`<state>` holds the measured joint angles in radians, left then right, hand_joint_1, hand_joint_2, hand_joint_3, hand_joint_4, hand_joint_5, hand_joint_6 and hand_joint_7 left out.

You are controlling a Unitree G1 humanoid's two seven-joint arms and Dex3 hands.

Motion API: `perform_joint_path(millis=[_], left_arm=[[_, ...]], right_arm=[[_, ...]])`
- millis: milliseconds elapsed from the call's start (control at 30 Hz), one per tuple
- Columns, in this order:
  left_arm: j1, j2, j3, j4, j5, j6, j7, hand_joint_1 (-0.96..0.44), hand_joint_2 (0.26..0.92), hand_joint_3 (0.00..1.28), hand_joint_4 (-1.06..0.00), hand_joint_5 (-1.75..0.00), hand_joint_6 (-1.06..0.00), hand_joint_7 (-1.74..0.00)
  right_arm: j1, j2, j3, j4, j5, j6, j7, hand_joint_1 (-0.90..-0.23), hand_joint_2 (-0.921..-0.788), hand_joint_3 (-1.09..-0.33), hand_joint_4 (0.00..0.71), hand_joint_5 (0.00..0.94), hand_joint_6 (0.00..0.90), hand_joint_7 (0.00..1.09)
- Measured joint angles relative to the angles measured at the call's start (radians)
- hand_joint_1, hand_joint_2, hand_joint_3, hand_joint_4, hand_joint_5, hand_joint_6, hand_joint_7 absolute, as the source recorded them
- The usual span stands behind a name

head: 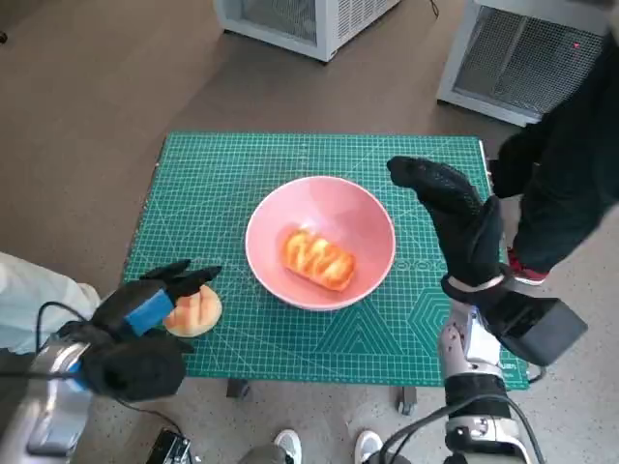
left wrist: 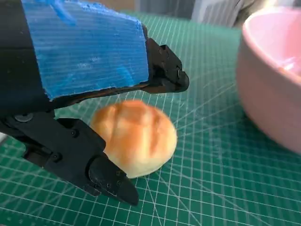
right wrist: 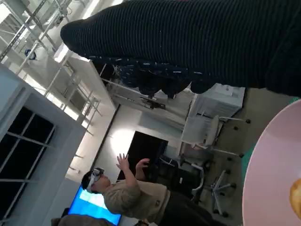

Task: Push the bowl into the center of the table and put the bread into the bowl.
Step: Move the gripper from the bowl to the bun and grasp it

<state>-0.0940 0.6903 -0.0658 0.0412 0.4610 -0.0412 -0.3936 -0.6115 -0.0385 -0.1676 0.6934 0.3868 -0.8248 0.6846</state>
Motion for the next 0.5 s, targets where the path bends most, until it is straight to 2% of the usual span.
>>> perform_joint_path(millis=[67,100,133,167,233,333,500], left_arm=[[-0.022,-0.005,-0.016,0.037,0.007,0.004,0.0,0.08,0.826,0.02,-0.57,-0.05,-0.64,-0.11],[-0.032,-0.008,-0.022,0.055,0.009,0.006,0.003,0.07,0.845,0.03,-0.61,-0.25,-0.63,-0.33],[-0.041,-0.01,-0.027,0.065,0.012,0.006,0.008,0.04,0.872,0.06,-0.64,-0.57,-0.59,-0.68],[-0.051,-0.01,-0.032,0.075,0.014,0.006,0.015,0.03,0.89,0.06,-0.68,-0.77,-0.57,-0.87],[-0.068,-0.01,-0.036,0.09,0.017,0.006,0.025,0.02,0.905,0.07,-0.71,-0.96,-0.58,-1.02],[-0.078,-0.006,-0.037,0.092,0.03,0.006,0.038,0.01,0.915,0.06,-0.72,-1.09,-0.6,-1.11],[-0.076,0.011,-0.037,0.06,0.044,0.003,0.042,0.0,0.919,0.06,-0.72,-1.14,-0.61,-1.15]], right_arm=[[0.0,0.0,0.001,0.0,0.0,0.0,0.0,-0.757,-0.921,-0.852,0.181,0.001,-0.001,0.58],[0.001,0.0,0.001,0.0,0.0,0.0,0.0,-0.757,-0.921,-0.852,0.181,0.001,-0.001,0.58],[0.001,0.0,0.001,0.0,0.0,0.0,0.0,-0.757,-0.921,-0.852,0.181,0.001,-0.001,0.58],[0.002,-0.001,0.001,0.0,0.0,0.0,0.0,-0.757,-0.921,-0.851,0.182,0.001,-0.001,0.58],[0.002,0.0,0.003,-0.001,0.0,0.0,0.0,-0.756,-0.921,-0.851,0.182,0.001,-0.001,0.58],[0.003,0.0,0.006,-0.004,0.0,0.0,0.0,-0.752,-0.921,-0.851,0.182,0.001,-0.001,0.58],[0.009,-0.001,0.007,-0.015,0.0,0.0,-0.003,-0.748,-0.921,-0.852,0.182,0.001,-0.001,0.58]])
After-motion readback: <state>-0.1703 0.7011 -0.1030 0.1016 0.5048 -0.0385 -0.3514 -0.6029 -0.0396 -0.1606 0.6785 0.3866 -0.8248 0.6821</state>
